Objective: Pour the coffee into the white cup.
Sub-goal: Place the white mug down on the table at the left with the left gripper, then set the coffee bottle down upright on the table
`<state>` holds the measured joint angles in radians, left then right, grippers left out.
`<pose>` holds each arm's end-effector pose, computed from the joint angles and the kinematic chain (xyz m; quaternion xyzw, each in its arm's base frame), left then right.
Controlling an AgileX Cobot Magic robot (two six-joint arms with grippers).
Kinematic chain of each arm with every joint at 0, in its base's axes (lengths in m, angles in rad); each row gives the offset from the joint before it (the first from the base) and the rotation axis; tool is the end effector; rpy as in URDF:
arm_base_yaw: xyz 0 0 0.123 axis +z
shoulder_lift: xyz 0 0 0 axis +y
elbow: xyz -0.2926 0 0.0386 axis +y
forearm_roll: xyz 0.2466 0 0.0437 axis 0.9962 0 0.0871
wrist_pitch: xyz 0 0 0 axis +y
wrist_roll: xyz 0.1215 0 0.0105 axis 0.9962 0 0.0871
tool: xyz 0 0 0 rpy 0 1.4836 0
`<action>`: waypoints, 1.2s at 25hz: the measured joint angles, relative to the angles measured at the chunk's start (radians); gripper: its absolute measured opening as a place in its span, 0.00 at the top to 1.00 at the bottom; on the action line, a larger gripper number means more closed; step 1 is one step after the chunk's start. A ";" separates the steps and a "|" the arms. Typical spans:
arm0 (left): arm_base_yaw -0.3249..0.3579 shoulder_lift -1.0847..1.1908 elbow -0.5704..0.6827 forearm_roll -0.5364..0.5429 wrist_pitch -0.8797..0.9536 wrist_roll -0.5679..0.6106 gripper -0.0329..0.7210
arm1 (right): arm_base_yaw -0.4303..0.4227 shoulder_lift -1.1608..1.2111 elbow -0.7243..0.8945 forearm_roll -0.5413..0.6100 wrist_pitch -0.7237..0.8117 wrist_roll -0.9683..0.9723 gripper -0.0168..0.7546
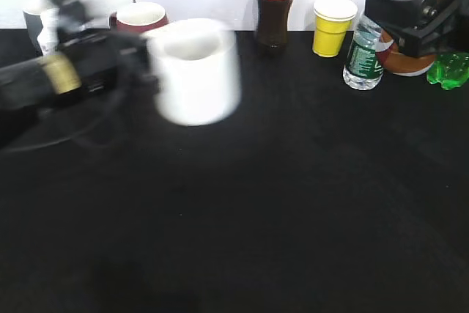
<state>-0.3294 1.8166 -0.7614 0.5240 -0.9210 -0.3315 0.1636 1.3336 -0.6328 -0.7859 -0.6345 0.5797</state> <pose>0.3432 -0.1686 0.1912 0.2550 0.6991 -0.2551 0.6174 0.2829 0.0985 0.2760 -0.2363 0.7105 0.1824 0.6373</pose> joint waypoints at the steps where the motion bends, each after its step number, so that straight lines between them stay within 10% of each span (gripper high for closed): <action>1: 0.031 0.000 0.032 -0.046 -0.010 0.045 0.91 | 0.000 0.000 0.000 0.000 0.000 0.000 0.31; 13: 0.080 0.242 0.085 -0.448 -0.250 0.233 0.91 | 0.000 0.001 0.000 0.000 0.002 0.000 0.31; 18: 0.080 0.278 0.058 -0.461 -0.292 0.232 0.89 | 0.000 0.003 0.000 0.000 0.002 0.000 0.31; 22: 0.080 0.258 0.085 -0.466 -0.292 0.226 0.60 | 0.000 0.003 0.000 0.001 0.002 0.000 0.31; 30: 0.080 0.019 0.323 -0.458 -0.292 0.226 0.58 | 0.000 0.168 0.000 0.192 0.041 -0.162 0.31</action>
<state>-0.2494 1.8356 -0.4389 0.0661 -1.2129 -0.1053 0.1640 1.5019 -0.6328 -0.5942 -0.5938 0.4182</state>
